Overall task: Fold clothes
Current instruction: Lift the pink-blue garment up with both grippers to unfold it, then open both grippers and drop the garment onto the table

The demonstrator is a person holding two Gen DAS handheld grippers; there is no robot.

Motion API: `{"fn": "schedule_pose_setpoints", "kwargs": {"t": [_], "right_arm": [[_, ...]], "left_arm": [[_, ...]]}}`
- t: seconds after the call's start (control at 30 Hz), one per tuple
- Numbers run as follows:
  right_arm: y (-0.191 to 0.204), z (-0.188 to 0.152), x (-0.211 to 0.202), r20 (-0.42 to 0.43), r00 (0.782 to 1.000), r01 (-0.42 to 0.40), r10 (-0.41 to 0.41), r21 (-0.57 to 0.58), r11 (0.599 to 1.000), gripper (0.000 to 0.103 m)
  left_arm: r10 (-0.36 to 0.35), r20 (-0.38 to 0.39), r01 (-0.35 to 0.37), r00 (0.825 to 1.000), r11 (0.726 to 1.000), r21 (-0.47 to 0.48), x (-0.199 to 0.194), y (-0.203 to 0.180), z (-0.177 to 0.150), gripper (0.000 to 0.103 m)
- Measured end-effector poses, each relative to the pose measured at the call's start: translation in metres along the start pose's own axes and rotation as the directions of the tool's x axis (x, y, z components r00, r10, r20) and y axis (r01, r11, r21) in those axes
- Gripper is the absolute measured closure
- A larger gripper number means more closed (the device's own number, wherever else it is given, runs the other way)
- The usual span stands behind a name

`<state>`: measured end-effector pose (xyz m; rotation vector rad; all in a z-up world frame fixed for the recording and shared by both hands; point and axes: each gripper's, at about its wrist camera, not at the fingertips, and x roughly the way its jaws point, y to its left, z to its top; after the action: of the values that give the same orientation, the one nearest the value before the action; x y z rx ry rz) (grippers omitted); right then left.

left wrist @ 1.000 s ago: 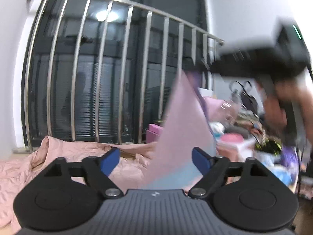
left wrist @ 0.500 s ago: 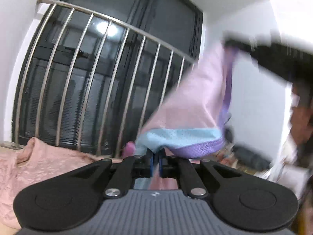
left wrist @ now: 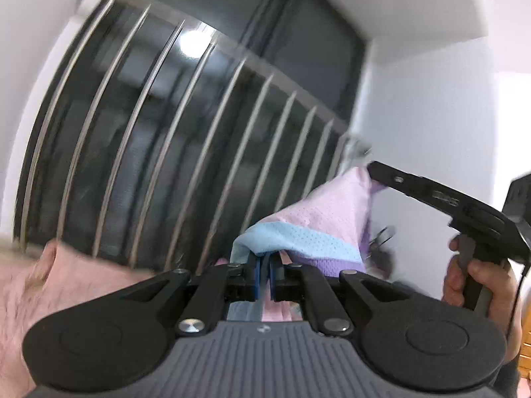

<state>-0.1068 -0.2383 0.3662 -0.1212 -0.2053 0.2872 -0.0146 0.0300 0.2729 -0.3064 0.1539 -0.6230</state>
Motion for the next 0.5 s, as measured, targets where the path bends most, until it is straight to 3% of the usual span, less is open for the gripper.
{"fn": "schedule_pose_setpoints", "kwargs": {"t": [0.07, 0.1, 0.13, 0.17, 0.2, 0.27, 0.33, 0.4, 0.5], "right_arm": [[-0.008, -0.025, 0.067, -0.112, 0.993, 0.043, -0.043, 0.001, 0.999, 0.100], [-0.014, -0.041, 0.102, -0.171, 0.983, 0.063, -0.060, 0.008, 0.998, 0.099], [-0.019, -0.062, 0.137, -0.243, 0.967, 0.077, -0.072, 0.011, 0.997, 0.099], [-0.026, -0.090, 0.174, -0.332, 0.940, 0.088, -0.078, 0.014, 0.996, 0.095], [-0.033, -0.118, 0.209, -0.419, 0.904, 0.100, -0.084, 0.017, 0.995, 0.081], [-0.038, -0.172, 0.239, -0.572, 0.816, 0.128, -0.087, 0.032, 0.991, 0.062], [-0.037, -0.221, 0.251, -0.691, 0.720, 0.134, -0.071, 0.037, 0.990, 0.062], [-0.024, -0.251, 0.231, -0.710, 0.704, 0.052, 0.004, 0.057, 0.997, 0.053], [0.017, -0.278, 0.188, -0.735, 0.657, -0.119, 0.165, 0.114, 0.986, 0.051]], "left_arm": [[0.098, -0.051, -0.101, 0.994, 0.994, -0.042, 0.051, 0.028, -0.006, 0.088], [0.145, -0.077, -0.149, 0.986, 0.987, -0.059, 0.076, 0.043, -0.011, 0.058], [0.189, -0.113, -0.195, 0.975, 0.980, -0.048, 0.101, 0.057, -0.018, 0.039], [0.239, -0.151, -0.245, 0.959, 0.969, -0.025, 0.116, 0.069, -0.029, 0.039], [0.289, -0.188, -0.294, 0.939, 0.956, 0.001, 0.131, 0.081, -0.040, 0.040], [0.300, -0.274, -0.308, 0.914, 0.951, 0.015, 0.131, 0.105, -0.058, 0.040], [0.277, -0.292, -0.299, 0.916, 0.954, -0.032, 0.102, 0.124, -0.076, 0.038], [0.310, -0.283, -0.340, 0.908, 0.938, -0.064, 0.061, 0.140, -0.088, 0.033], [0.389, -0.224, -0.421, 0.894, 0.900, -0.116, -0.010, 0.146, -0.116, 0.024]]}}
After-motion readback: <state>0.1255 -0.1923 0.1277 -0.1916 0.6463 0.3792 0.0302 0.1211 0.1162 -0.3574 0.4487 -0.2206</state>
